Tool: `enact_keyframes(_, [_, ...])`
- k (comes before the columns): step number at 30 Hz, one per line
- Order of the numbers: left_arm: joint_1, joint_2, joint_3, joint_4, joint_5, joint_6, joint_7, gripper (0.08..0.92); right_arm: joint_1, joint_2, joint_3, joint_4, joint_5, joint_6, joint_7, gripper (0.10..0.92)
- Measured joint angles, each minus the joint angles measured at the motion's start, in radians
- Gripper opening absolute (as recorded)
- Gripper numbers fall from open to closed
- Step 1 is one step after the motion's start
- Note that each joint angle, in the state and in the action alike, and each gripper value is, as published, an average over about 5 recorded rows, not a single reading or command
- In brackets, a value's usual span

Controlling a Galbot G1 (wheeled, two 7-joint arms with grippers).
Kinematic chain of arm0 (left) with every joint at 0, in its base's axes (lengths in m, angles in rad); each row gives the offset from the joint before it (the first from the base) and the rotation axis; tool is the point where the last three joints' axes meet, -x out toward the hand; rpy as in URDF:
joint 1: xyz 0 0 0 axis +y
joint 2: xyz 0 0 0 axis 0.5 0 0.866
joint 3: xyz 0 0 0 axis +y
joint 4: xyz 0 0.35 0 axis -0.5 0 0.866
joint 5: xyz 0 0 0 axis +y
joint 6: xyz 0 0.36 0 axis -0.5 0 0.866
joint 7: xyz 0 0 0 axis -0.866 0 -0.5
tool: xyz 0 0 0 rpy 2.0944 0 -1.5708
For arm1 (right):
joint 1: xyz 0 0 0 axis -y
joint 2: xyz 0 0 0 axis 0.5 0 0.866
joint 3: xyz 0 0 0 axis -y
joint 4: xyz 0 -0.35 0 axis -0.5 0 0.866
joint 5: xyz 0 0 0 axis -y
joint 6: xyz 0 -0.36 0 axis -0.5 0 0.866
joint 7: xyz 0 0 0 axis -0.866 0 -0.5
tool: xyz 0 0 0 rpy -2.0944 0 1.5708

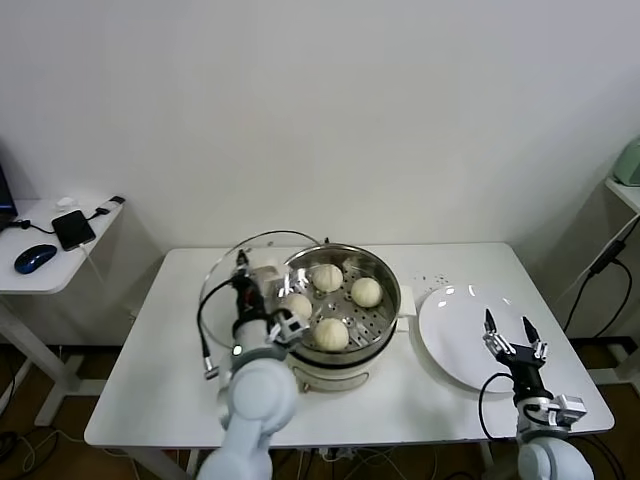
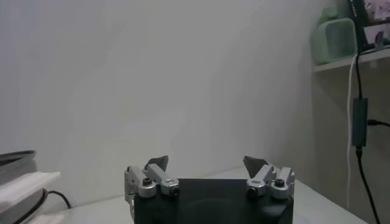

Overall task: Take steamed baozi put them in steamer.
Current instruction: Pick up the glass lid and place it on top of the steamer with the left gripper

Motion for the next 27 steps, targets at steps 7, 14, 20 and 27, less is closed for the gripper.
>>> enact_keyframes(7, [-0.057,0.000,0.117,0.076,-0.003,0.033,0.009,0.166,0.003,0.011,-0.003,-0.008,-0.010,0.000,0.000,0.823])
enact_keyframes(14, [-0.110,0.000,0.182,0.155,-0.012,0.051,0.009,0.166,0.007,0.011,-0.008,-0.018,-0.013,0.002,0.000,0.823])
enact_keyframes(20, [-0.152,0.000,0.213,0.210,-0.029,0.051,-0.006,0.166,0.017,0.011,-0.019,-0.027,-0.015,0.004,0.004,0.823])
enact_keyframes(27, [-0.183,0.000,0.234,0.251,-0.050,0.051,-0.026,0.166,0.024,0.010,-0.030,-0.036,-0.016,0.007,0.008,0.823])
